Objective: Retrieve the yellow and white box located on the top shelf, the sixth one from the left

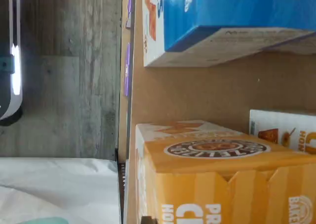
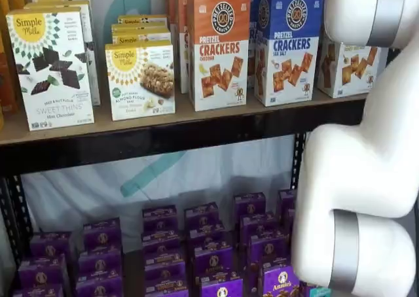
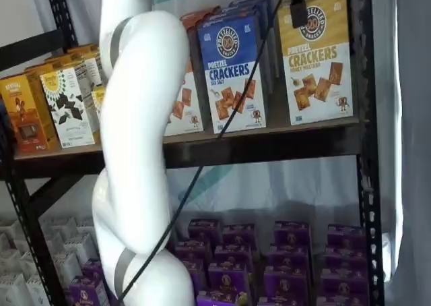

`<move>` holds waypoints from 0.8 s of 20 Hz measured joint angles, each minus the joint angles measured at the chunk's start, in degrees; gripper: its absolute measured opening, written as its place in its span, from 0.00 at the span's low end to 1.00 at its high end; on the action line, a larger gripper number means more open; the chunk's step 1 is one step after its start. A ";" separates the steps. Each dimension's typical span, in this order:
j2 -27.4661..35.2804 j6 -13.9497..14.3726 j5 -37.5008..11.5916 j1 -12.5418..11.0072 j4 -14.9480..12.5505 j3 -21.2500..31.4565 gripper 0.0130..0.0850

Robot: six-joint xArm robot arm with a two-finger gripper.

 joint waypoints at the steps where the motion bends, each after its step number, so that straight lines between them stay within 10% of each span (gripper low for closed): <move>1: 0.08 0.02 0.09 0.00 0.07 -0.15 0.78; 16: 1.28 -0.09 2.06 -0.53 0.80 -2.42 0.72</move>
